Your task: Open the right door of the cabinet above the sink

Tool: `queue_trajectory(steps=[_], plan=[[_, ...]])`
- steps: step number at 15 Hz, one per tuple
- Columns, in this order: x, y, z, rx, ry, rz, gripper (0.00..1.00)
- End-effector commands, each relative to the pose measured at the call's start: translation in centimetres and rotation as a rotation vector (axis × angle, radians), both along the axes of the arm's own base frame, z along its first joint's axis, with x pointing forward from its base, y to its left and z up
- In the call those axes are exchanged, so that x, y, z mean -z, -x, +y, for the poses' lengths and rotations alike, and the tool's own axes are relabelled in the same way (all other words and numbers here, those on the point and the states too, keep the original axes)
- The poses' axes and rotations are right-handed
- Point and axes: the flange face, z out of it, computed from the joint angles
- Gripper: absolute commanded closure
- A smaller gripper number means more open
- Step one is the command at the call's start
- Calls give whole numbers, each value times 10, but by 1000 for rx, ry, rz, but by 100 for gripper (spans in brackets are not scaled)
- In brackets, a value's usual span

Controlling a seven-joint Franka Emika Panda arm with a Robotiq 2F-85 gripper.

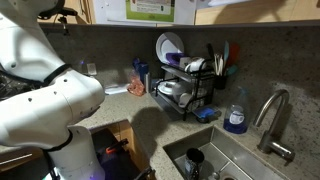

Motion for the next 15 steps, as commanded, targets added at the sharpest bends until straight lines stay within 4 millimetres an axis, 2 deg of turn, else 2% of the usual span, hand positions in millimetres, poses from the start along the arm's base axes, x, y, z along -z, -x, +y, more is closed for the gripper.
queue_trajectory(steps=[1,10,15], plan=[[0,3,-4,6,-2,-1,99],[-1,6,-7,16,-2,-4,100],[-5,-1,9,-45,-6,-10,100]])
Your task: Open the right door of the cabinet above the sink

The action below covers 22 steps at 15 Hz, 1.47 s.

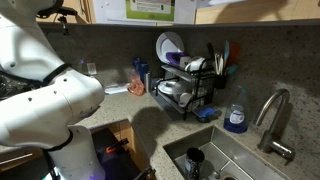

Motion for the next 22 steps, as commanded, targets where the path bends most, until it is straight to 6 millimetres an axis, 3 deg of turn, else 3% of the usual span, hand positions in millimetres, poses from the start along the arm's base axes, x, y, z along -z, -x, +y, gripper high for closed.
queue_trajectory(steps=[1,4,9,18,22], plan=[[-7,-2,14,-47,0,-11,100],[-11,-6,21,-57,8,-46,100],[-18,-11,11,-11,5,-145,100],[-7,-59,5,48,31,-184,100],[-1,-73,-6,86,32,-178,100]])
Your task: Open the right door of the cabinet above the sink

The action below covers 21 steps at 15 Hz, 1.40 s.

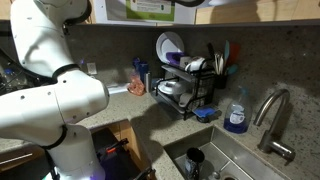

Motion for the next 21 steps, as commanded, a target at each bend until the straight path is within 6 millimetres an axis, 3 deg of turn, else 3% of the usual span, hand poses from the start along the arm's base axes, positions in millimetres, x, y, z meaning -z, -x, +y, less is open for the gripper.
queue_trajectory(steps=[1,4,21], plan=[[-4,-7,-10,40,4,-34,100],[-5,-2,-25,75,-13,-51,100],[-11,33,-42,184,-54,-54,100]])
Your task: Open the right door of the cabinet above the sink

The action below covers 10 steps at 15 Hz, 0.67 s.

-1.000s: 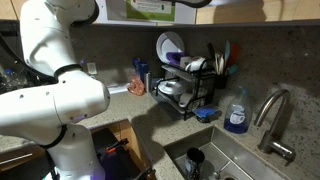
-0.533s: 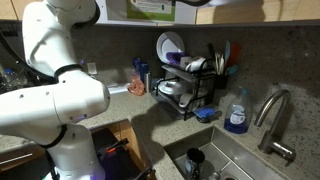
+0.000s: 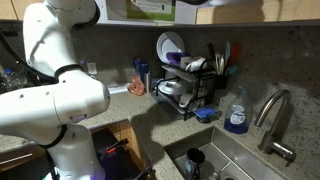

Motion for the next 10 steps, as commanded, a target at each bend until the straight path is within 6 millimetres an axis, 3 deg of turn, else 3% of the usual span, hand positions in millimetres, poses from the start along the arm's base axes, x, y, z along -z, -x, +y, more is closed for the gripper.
queue_trajectory(steps=[1,10], plan=[[-4,34,-27,104,-27,13,100],[-1,65,-37,164,-54,65,100]])
